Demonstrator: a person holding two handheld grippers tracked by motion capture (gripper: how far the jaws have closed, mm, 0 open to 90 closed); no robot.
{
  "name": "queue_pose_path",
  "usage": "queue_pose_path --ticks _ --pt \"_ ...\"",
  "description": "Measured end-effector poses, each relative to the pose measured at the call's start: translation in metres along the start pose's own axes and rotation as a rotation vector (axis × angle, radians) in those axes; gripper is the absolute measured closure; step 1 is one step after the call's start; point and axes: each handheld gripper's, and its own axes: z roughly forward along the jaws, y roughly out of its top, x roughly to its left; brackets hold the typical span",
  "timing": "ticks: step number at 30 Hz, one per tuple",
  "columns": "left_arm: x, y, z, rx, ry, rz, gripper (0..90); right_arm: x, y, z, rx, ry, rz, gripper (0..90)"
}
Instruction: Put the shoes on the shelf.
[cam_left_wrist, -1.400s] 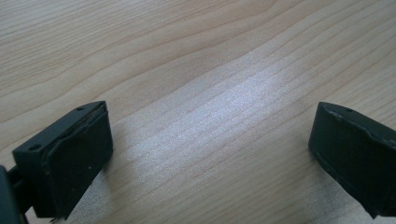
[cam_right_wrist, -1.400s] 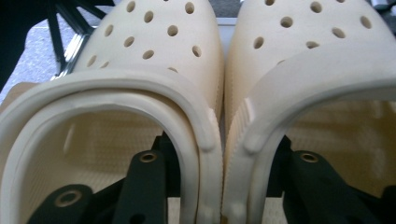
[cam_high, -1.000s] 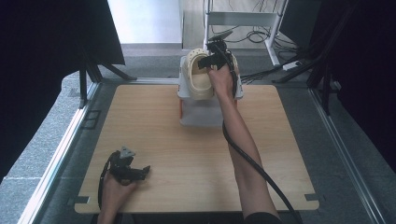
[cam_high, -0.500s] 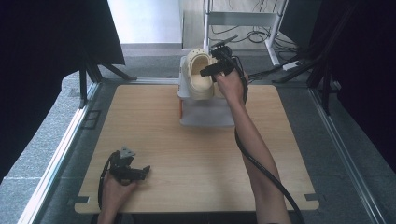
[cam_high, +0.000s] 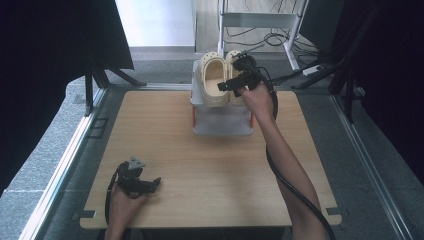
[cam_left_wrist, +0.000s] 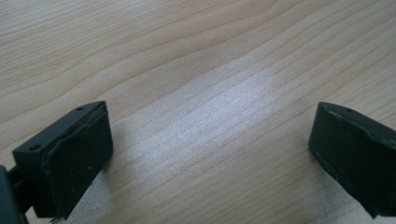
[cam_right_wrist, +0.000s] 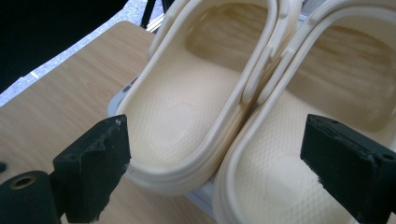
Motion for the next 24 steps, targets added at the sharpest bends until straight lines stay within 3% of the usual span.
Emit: queue_pose_path --ticks 14,24 --pt "0.0 0.0 0.0 -0.003 0.005 0.001 0.0 0.013 -0.028 -0.024 0.0 0.082 -0.055 9.1" --pt "0.0 0.0 0.0 -0.005 0.006 0.002 0.0 0.015 -0.053 -0.041 0.0 0.108 -0.089 10.1"
